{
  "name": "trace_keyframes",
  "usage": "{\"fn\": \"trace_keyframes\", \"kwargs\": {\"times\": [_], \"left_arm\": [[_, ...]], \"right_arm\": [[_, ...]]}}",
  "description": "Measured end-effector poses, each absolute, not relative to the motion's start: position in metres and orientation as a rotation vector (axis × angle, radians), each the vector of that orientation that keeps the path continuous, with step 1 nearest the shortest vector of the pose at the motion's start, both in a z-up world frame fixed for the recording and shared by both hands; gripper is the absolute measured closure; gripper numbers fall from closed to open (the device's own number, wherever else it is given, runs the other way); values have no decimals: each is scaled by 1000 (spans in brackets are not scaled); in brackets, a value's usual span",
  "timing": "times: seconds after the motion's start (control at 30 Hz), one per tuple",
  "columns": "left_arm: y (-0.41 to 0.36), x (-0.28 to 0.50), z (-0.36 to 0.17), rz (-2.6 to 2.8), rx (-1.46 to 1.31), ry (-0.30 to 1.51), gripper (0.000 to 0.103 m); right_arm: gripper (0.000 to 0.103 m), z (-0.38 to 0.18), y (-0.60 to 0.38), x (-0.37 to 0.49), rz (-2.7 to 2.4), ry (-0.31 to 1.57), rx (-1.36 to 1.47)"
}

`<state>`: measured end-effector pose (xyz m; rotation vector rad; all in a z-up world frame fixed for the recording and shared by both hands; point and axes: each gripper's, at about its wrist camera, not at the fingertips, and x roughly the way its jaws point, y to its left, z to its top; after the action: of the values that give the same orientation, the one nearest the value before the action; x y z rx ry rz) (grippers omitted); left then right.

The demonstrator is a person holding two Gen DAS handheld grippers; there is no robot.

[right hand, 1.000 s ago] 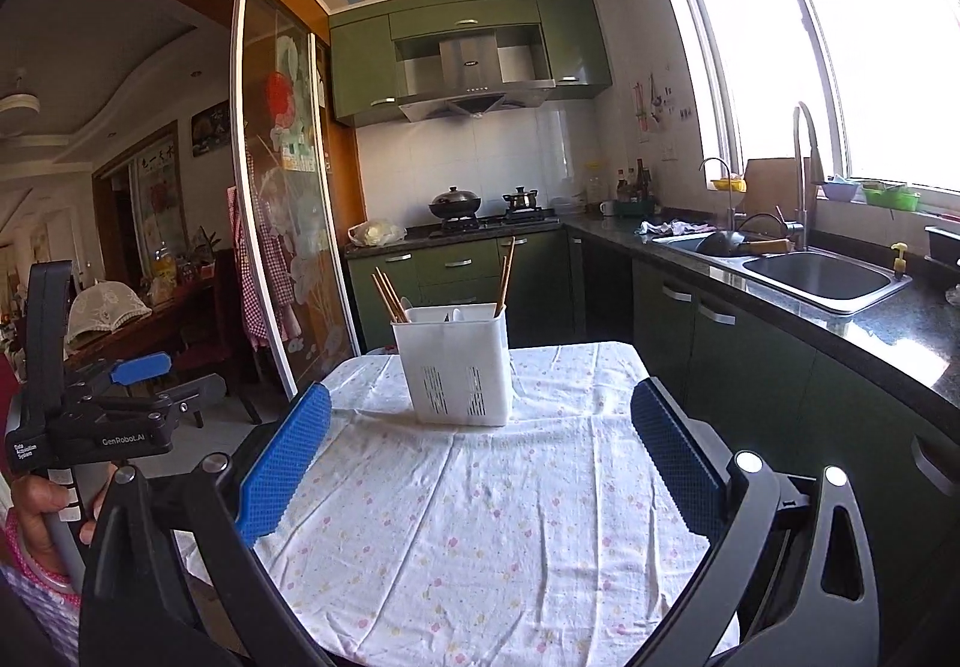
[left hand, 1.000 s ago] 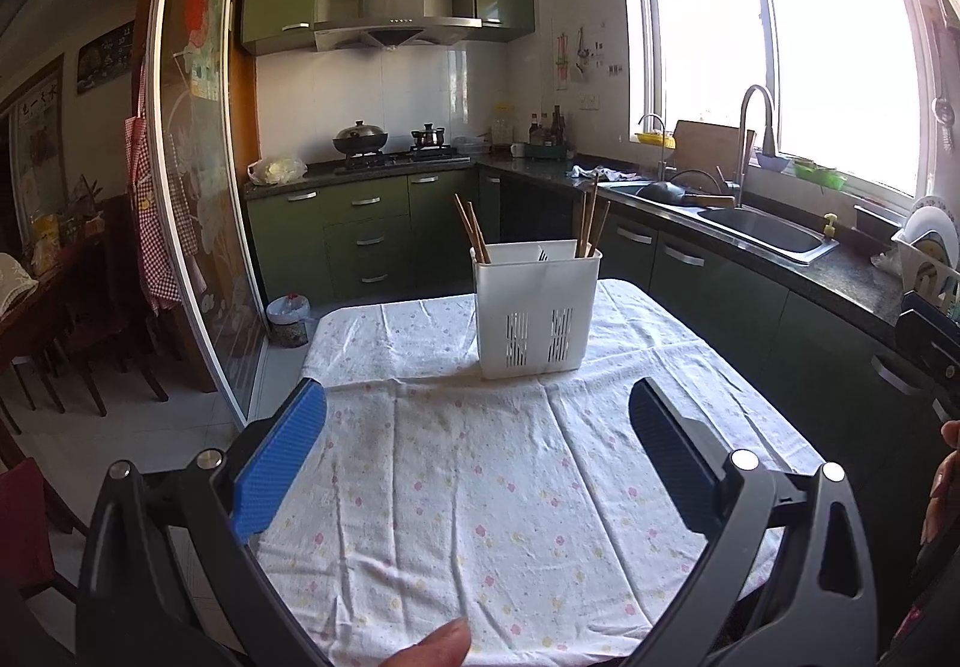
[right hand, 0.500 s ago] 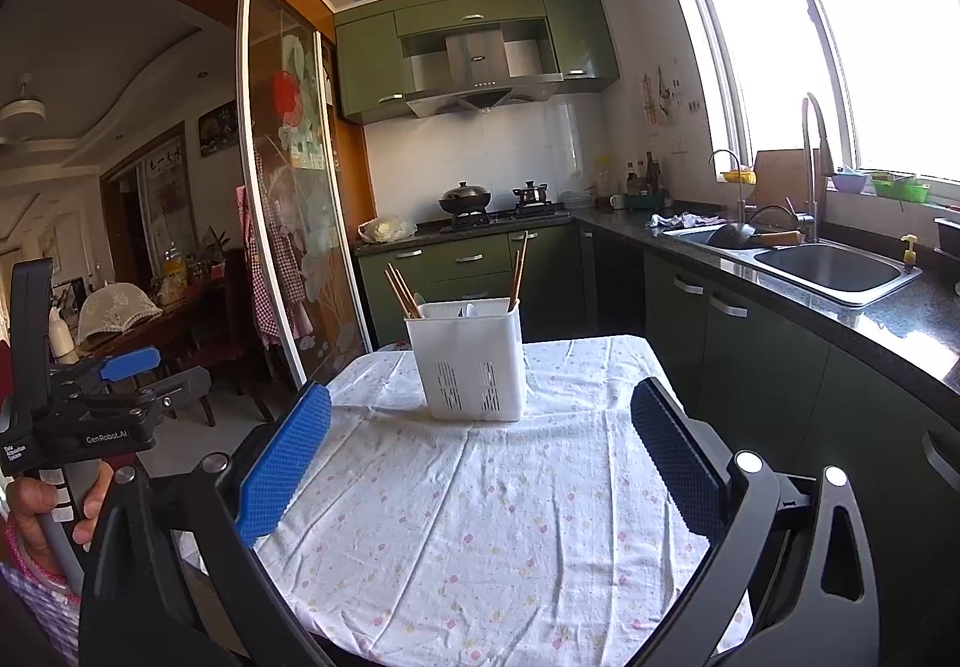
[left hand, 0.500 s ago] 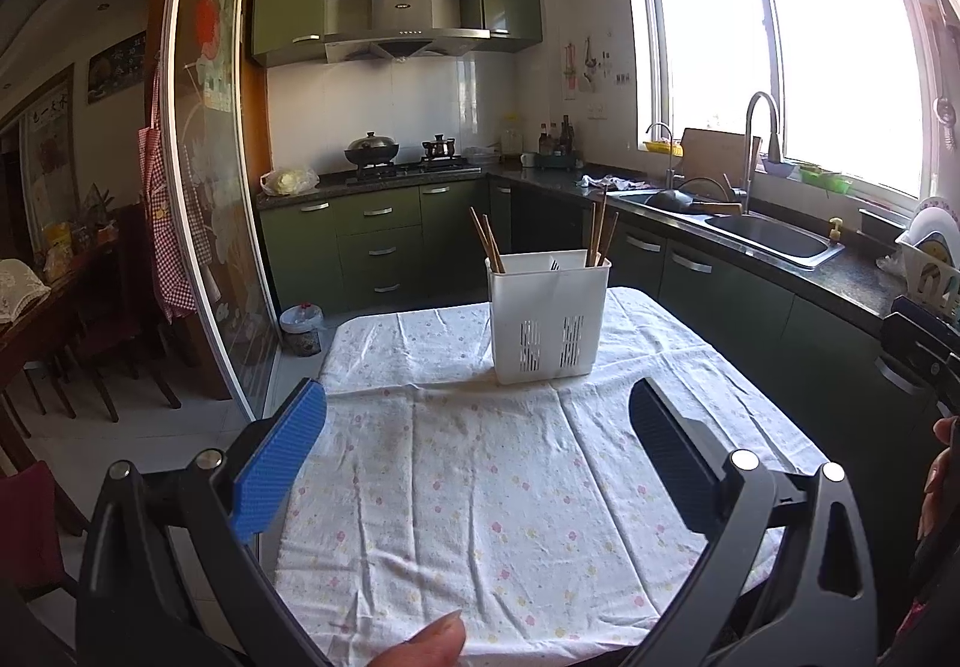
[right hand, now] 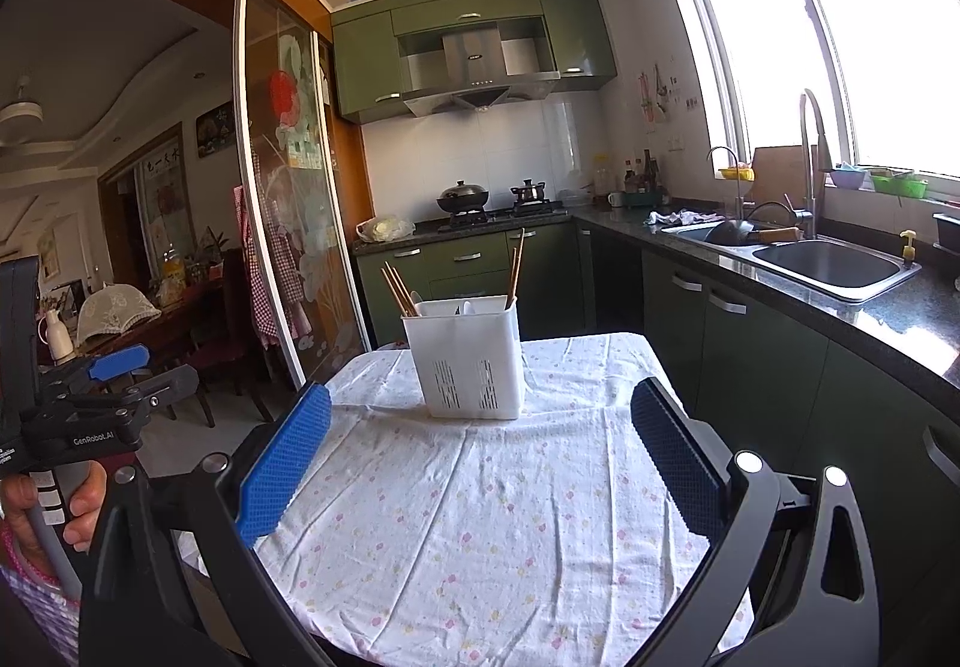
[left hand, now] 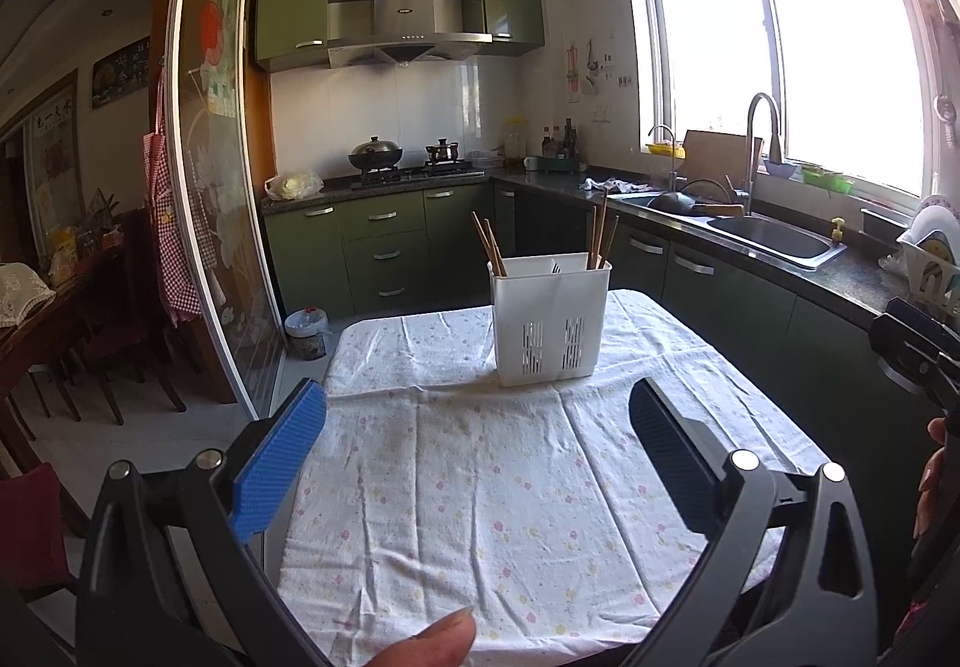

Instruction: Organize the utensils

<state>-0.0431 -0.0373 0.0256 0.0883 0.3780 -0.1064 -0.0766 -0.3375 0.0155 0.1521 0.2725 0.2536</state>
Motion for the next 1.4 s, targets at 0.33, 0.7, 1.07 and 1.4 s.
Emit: {"fn": "trace_keyframes", "kwargs": {"times": [0.33,0.7,1.07,1.4], "left_arm": [[-35,-44,26,-105,85,378,7],[-35,-44,25,-104,84,380,7],[-35,-45,25,-105,82,380,7],[-35,-45,25,-105,81,380,7]], "right_arm": [[5,14,-333,-77,258,275,158],[5,13,-333,-76,260,277,159],[5,13,-333,-75,260,278,161],[5,13,-331,-75,260,279,163]]}}
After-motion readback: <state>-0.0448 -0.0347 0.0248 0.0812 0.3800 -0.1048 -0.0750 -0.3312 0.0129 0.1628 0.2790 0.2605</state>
